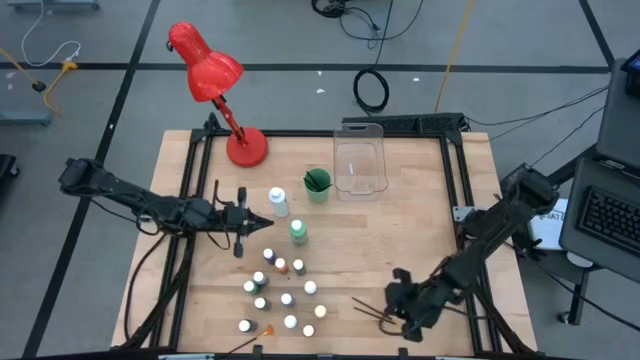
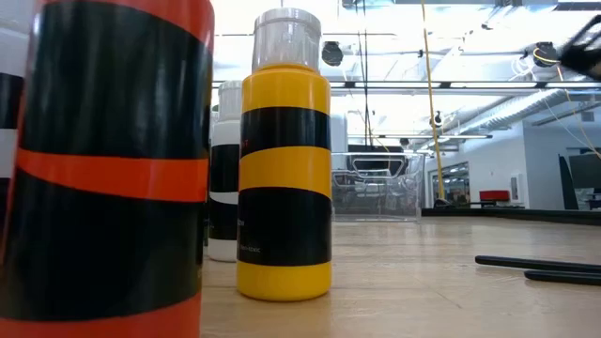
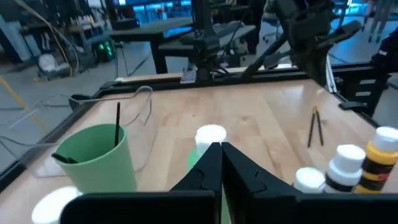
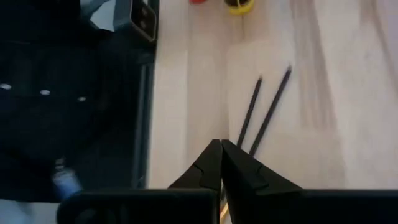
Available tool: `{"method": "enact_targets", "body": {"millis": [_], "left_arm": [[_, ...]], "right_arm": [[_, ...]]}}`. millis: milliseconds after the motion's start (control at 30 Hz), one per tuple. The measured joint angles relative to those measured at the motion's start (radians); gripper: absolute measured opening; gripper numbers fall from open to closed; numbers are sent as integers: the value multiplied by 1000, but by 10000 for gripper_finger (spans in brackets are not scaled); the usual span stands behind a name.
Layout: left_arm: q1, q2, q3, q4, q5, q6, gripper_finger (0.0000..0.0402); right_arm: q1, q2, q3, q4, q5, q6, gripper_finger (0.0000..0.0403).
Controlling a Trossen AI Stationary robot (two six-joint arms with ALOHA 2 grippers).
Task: Pick & Place Paint Supplies
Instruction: Put the orange paint brush into the green cup
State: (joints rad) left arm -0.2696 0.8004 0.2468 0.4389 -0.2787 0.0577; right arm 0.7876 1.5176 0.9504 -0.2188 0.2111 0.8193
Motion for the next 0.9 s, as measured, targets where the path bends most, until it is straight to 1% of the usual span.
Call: {"method": "enact_targets", "body": {"millis": [67,133,200,267,433,567,700,900], "left_arm": [[1,-1,-37,73,-4,41,5],[1,-13,-44,133,-10,66,5],[1,-18,-41,143,-10,69,5],[1,-15,-40,132,-10,82,5],[2,-15,-39,126,-10,123,5],[1,-15,-39,130,-10,121,5],[1,-15,-39,127,-10,103,5],[1,-14,-39,112,-10,85,5]], "right_arm": [[-31,33,6,3,23,-41,6],[-69,68,6,12,30,-47,16],[-104,108,6,33,24,-49,33],[-135,147,6,29,7,-53,57],[-196,205,5,64,-83,-54,130],[-207,207,6,94,-80,-50,173],[-201,208,6,122,-76,-57,188],[-158,256,6,164,-35,-29,177]]}}
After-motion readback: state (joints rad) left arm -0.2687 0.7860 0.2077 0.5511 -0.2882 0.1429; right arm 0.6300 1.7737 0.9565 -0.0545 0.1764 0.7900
